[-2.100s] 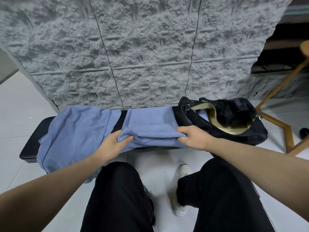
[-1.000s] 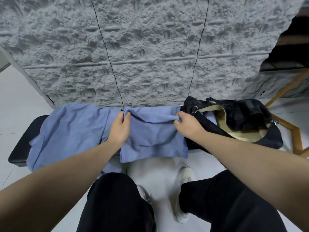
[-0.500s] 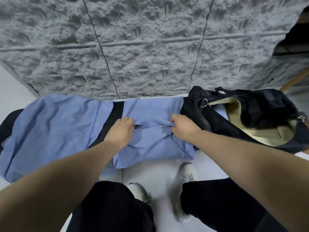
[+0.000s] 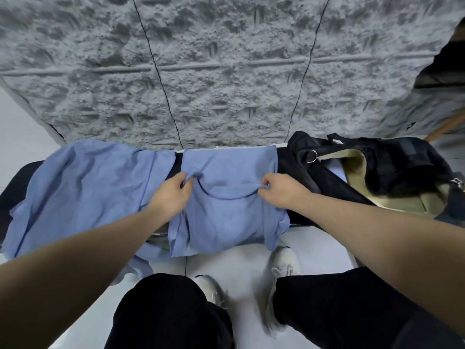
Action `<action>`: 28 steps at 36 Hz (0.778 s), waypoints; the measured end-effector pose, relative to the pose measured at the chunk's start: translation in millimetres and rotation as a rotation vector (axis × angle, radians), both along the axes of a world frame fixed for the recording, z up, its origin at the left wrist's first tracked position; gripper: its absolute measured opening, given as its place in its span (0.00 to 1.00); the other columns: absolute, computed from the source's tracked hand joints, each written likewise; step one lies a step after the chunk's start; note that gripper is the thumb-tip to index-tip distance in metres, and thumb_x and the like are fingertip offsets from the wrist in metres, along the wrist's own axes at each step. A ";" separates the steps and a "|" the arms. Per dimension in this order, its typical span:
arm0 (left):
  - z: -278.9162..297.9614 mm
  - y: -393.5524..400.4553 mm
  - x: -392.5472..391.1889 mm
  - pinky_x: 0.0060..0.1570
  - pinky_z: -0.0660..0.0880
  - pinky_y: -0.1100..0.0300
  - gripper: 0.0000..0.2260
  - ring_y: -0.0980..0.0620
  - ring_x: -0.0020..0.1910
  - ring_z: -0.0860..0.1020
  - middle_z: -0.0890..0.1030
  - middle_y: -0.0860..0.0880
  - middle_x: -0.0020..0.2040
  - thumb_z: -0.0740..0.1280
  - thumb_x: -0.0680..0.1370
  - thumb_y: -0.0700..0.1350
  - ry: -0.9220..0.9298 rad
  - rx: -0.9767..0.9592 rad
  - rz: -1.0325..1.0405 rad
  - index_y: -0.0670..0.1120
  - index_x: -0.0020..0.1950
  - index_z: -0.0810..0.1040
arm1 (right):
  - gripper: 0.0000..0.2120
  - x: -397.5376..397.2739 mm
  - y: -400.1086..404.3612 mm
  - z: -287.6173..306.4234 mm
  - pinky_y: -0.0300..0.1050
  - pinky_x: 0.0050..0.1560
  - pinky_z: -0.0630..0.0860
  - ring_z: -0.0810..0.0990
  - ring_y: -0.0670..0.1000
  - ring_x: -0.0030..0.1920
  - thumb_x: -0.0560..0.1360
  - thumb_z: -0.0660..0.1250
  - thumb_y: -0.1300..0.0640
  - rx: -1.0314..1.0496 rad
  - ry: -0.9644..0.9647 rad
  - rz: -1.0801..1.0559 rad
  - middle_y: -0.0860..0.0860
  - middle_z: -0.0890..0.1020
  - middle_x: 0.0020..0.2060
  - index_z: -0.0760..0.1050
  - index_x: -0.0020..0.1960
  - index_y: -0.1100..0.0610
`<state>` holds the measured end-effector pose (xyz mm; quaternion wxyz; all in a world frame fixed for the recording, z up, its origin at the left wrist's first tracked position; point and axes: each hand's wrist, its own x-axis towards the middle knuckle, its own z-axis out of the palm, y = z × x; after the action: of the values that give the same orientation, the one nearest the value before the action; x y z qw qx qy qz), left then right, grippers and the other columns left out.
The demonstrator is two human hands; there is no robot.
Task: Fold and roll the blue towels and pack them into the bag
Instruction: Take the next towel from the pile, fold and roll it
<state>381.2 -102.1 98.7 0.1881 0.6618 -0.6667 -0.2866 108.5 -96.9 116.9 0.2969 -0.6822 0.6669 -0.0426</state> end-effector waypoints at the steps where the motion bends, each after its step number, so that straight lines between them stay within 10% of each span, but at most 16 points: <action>1: 2.1 -4.6 -2.3 0.30 0.60 0.56 0.15 0.45 0.32 0.68 0.69 0.41 0.34 0.56 0.84 0.51 0.050 0.002 0.032 0.42 0.43 0.68 | 0.09 0.3 -4.5 1.3 0.46 0.39 0.74 0.77 0.55 0.37 0.78 0.61 0.53 -0.015 -0.002 -0.024 0.55 0.79 0.37 0.70 0.43 0.58; 14: 4.2 -78.3 -28.9 0.31 0.59 0.59 0.12 0.52 0.32 0.62 0.64 0.48 0.34 0.57 0.82 0.46 0.399 -0.064 0.406 0.47 0.39 0.62 | 0.10 8.7 -77.5 12.3 0.47 0.41 0.66 0.76 0.58 0.45 0.79 0.56 0.50 -0.233 0.101 -0.197 0.52 0.77 0.43 0.66 0.53 0.57; 24: -16.7 -123.7 -23.7 0.29 0.62 0.55 0.08 0.49 0.32 0.70 0.70 0.49 0.35 0.57 0.82 0.46 0.124 -0.133 0.410 0.44 0.46 0.68 | 0.07 11.3 -133.0 -19.1 0.48 0.37 0.67 0.75 0.59 0.46 0.81 0.55 0.55 -0.216 0.156 -0.210 0.57 0.78 0.48 0.66 0.53 0.58; 28: -32.5 -144.8 -14.5 0.49 0.72 0.50 0.10 0.40 0.51 0.76 0.78 0.44 0.51 0.57 0.81 0.49 -0.148 -0.049 0.295 0.46 0.57 0.73 | 0.10 13.9 -146.0 -29.4 0.51 0.50 0.69 0.75 0.61 0.57 0.80 0.55 0.55 -0.226 0.216 -0.198 0.59 0.78 0.55 0.70 0.58 0.58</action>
<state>366.6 -246.9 66.2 0.1946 0.7672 -0.5809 -0.1900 122.4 -242.9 87.5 0.1391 -0.6429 0.7497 -0.0727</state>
